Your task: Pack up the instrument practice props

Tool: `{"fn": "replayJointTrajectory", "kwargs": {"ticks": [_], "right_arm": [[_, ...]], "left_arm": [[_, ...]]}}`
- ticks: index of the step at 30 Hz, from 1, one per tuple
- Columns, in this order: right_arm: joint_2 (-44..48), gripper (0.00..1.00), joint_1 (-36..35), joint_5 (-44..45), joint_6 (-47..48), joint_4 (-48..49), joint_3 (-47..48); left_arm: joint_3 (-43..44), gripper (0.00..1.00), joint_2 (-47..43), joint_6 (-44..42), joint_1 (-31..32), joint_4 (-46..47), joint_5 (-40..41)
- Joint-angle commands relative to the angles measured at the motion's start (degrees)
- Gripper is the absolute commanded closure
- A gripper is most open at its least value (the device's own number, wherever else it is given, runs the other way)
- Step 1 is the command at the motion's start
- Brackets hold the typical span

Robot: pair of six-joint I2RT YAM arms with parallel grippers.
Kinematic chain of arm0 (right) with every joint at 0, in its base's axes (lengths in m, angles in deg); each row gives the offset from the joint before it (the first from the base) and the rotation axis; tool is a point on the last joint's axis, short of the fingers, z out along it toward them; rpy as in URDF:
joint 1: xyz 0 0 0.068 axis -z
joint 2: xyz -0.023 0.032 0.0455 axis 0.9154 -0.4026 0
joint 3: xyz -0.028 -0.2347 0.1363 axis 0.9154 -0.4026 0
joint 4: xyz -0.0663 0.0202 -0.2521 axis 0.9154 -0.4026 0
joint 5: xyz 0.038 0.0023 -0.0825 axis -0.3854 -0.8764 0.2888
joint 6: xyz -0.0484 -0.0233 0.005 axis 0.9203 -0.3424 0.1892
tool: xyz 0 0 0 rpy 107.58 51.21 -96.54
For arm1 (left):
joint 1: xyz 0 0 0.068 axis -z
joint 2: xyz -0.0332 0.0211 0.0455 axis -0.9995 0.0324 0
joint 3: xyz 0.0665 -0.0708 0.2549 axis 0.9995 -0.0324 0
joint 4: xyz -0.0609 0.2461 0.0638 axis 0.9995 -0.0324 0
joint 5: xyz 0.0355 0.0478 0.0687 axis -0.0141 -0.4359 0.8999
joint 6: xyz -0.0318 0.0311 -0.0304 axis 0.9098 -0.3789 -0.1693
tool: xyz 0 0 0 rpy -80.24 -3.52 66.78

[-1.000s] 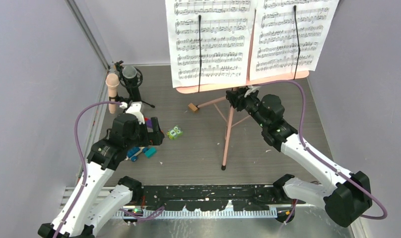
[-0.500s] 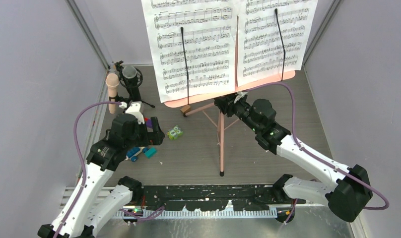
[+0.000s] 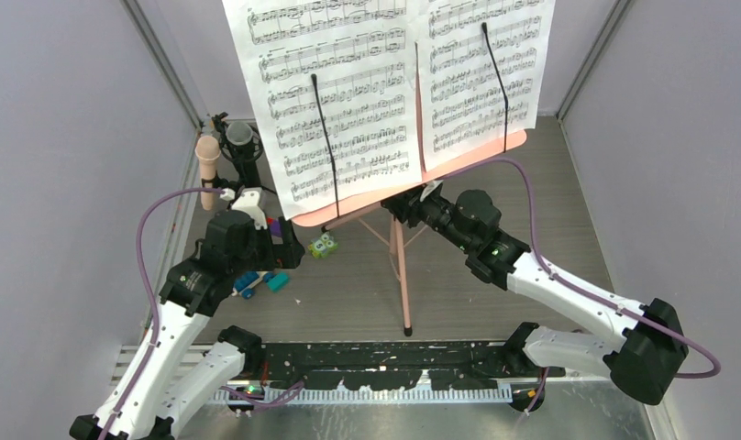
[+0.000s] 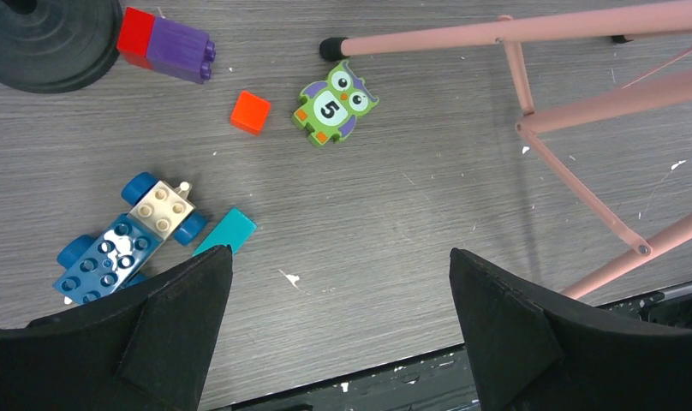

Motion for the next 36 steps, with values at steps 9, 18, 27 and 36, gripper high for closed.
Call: {"fn": "replayJointTrajectory", "kwargs": {"ticks": [9, 18, 27, 36], "right_arm": [[-0.7, 0.95, -2.93, 3.94, -13.22, -8.69, -3.72], [1.3, 0.73, -2.91, 4.23, -12.76, -10.04, -1.33], [4.92, 0.49, -2.92, 4.55, -12.32, -9.27, -2.67], [7.85, 0.38, -2.93, 3.48, -9.79, -6.73, -6.38]], "left_arm": [[0.07, 0.0, -0.59, -1.02, 0.15, 2.83, -1.0], [-0.01, 0.0, -1.19, -1.02, 0.13, 2.83, -0.9], [-0.04, 0.0, -1.69, -0.94, 0.18, 2.9, -0.6], [-0.03, 0.0, -1.86, -0.93, 0.13, 2.94, -0.43]]}}
